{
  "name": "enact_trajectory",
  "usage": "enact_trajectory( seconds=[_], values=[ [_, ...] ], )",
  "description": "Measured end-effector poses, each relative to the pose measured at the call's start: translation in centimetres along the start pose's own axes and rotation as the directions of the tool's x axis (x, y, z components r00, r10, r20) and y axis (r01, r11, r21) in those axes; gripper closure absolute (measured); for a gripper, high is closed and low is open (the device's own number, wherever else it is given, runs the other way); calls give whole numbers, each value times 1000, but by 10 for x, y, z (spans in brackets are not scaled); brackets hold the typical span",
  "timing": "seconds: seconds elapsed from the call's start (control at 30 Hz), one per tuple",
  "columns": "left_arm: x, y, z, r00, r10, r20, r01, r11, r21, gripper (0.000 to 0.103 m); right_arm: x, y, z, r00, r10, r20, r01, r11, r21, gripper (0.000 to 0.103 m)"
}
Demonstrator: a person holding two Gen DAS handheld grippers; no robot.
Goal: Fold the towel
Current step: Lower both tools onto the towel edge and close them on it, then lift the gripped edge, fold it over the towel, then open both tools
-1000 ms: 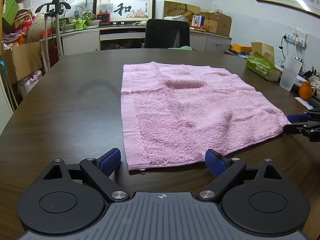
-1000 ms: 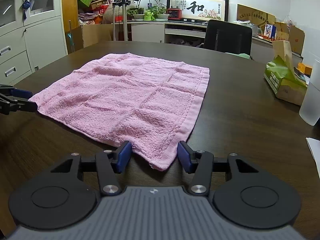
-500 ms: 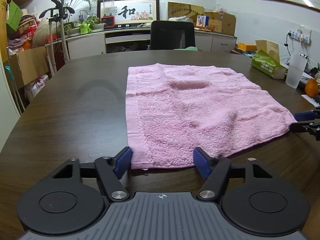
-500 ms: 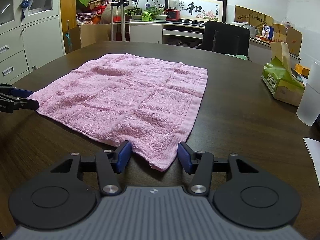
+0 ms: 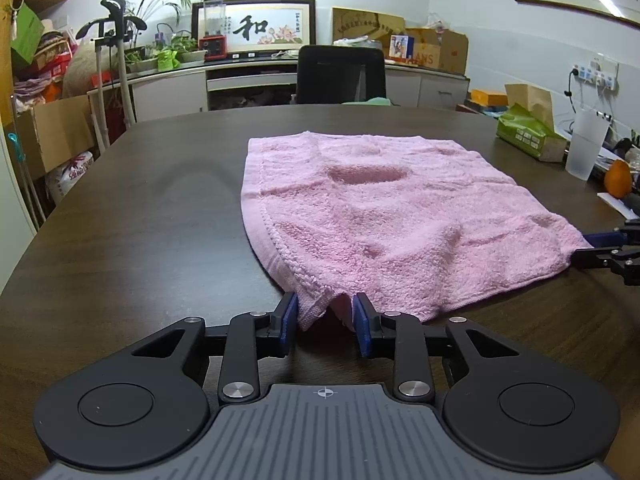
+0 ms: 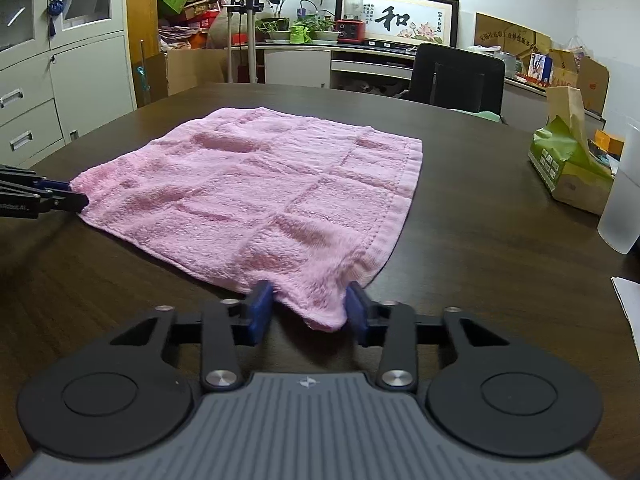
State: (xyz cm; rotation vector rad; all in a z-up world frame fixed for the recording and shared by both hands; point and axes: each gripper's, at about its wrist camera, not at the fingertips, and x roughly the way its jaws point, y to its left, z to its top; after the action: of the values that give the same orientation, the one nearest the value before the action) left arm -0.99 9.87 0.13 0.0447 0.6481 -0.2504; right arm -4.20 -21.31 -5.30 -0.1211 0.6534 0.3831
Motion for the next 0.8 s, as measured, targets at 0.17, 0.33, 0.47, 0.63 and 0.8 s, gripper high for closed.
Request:
enact_trajectory(
  seconds=[0.17,0.33,0.47,0.63,0.8],
  values=[
    [-1,3,0,1000,-16,3,16,999,-45,88,-5,6,-1,1000,-5,17,5,1000,14,87],
    [-3,3,-2,1000,-25,11,25,996,-83,97,-13,8,-4,999,-1,53,-1,999,38,88],
    [-9,5,-5,999,-34,18,36,993,-115,97,-19,6,-8,998,4,69,-8,998,57,88],
    [-27,6,-12,998,-34,55,41,989,-142,97,-33,5,-12,992,8,124,-18,997,80,88],
    [-58,2,-12,990,-31,136,50,989,-141,97,-55,8,-16,981,2,194,-21,995,95,88]
  ],
)
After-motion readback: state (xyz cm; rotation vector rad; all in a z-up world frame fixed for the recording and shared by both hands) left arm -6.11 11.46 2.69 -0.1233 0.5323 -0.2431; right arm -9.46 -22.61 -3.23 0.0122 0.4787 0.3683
